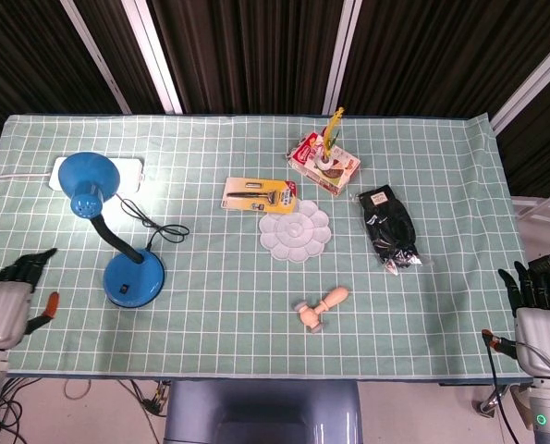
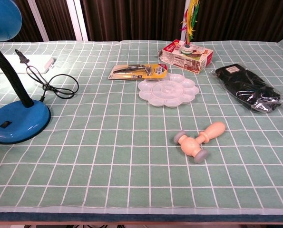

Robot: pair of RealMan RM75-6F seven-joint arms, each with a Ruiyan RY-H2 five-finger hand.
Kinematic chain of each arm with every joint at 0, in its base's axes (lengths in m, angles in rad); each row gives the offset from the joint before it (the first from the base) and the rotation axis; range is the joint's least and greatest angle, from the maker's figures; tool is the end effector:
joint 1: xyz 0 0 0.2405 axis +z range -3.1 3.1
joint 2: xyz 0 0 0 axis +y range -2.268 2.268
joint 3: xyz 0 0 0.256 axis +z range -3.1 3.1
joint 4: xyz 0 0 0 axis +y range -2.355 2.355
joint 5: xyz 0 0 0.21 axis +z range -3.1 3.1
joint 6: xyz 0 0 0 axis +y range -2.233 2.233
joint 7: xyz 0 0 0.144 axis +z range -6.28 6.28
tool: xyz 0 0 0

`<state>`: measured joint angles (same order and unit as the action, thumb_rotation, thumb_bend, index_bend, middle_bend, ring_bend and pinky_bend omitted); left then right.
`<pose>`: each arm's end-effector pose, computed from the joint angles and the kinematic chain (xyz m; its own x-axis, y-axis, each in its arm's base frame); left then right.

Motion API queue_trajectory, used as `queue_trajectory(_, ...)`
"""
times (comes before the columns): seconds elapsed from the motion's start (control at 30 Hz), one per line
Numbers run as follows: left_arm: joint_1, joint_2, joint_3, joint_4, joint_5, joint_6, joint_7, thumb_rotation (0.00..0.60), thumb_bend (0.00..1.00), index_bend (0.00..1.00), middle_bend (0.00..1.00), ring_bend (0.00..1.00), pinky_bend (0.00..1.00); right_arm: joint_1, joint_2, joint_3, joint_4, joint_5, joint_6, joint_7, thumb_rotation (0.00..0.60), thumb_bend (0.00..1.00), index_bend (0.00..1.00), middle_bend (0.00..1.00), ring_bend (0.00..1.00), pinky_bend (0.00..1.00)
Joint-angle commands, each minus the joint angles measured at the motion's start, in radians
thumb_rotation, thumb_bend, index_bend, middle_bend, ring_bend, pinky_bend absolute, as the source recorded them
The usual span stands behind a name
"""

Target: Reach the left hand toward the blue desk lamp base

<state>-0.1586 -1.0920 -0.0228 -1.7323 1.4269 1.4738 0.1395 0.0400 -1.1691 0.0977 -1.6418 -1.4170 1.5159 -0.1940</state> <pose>-0.2879 0.1948 0.1550 0.4355 0.0237 0.8999 0.9002 -0.0142 -0.4353 -0.3146 -0.1755 0.1554 0.4909 0.0339 0.8706 -0.8671 0.1166 0.4843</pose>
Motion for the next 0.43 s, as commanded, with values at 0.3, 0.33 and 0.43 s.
queue_trajectory(0.3,0.072,0.124,0.047,-0.039,0.024,-0.010,-0.156,0.600,0.35,0.07,0.05,0.01,0.09,0.004,0.001,-0.003,0.006,-0.021,0.003,0.006,0.600,0.17,0.12,0.03,0.02,0.00)
queue_trajectory(0.33,0.071,0.123,0.047,-0.037,0.025,-0.013,-0.154,0.600,0.35,0.07,0.05,0.01,0.08,0.004,0.001,-0.003,0.007,-0.021,0.004,0.007,0.600,0.17,0.12,0.03,0.02,0.00)
queue_trajectory(0.43,0.067,0.117,0.043,-0.035,0.019,-0.024,-0.151,0.600,0.35,0.06,0.04,0.01,0.07,0.004,0.001,-0.002,0.008,-0.021,0.004,0.012,0.600,0.17,0.12,0.03,0.02,0.00)
